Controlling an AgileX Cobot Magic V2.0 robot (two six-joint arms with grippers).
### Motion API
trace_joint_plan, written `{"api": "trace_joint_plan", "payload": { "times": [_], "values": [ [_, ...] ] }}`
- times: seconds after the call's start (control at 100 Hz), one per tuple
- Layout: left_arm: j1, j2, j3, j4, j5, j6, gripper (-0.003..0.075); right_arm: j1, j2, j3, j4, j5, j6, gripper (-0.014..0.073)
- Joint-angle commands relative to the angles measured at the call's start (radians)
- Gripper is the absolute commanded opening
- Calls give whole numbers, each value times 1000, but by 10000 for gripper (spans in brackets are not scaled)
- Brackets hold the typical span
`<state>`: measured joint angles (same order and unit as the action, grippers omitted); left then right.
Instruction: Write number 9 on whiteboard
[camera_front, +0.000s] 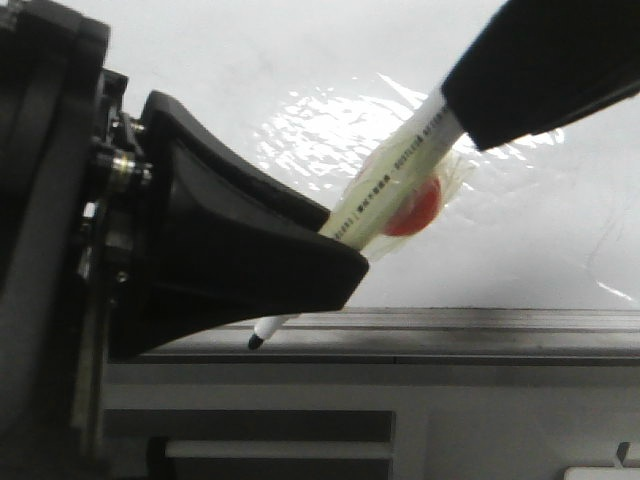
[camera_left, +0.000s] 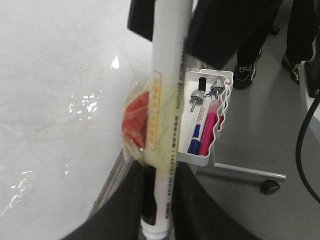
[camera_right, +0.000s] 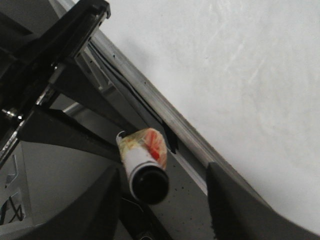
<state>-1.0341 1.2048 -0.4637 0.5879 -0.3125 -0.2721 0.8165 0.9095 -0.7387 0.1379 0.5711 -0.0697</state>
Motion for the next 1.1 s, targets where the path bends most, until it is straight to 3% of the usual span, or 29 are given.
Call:
{"api": "trace_joint_plan", "payload": {
  "times": [0.0, 0.17, 0.23, 0.44, 0.5, 0.62, 0.69, 0.88, 1.09],
  "values": [
    [-3, -24, -29, -10, -57, -4, -20, 19, 15, -44, 30, -80, -20, 335],
    [-3, -24, -29, -10, -57, -4, -20, 43, 22, -57, 30, -123, -19, 332],
    [-3, -24, -29, -10, -57, -4, -20, 43, 22, -57, 30, -109, -19, 294],
    [-3, -24, -29, -10, -59, -4, 5, 43, 22, -57, 30, -88, -19, -64],
    [-3, -24, -29, -10, -59, -4, 71, 43, 22, -57, 30, -89, -19, -64],
    [-3, -30, -29, -20, -63, -4, 291, 43, 22, -57, 26, -87, -19, -64],
    [-3, -46, -29, -61, -65, -4, 358, 43, 22, -57, 24, -92, -19, -64],
    [-3, -185, -29, -103, 69, -4, 364, 27, 15, -57, -20, -101, -8, -60],
    [39, -423, -29, -144, 196, -4, 363, -62, -10, -81, -22, -130, 1, -60]
  ]
}}
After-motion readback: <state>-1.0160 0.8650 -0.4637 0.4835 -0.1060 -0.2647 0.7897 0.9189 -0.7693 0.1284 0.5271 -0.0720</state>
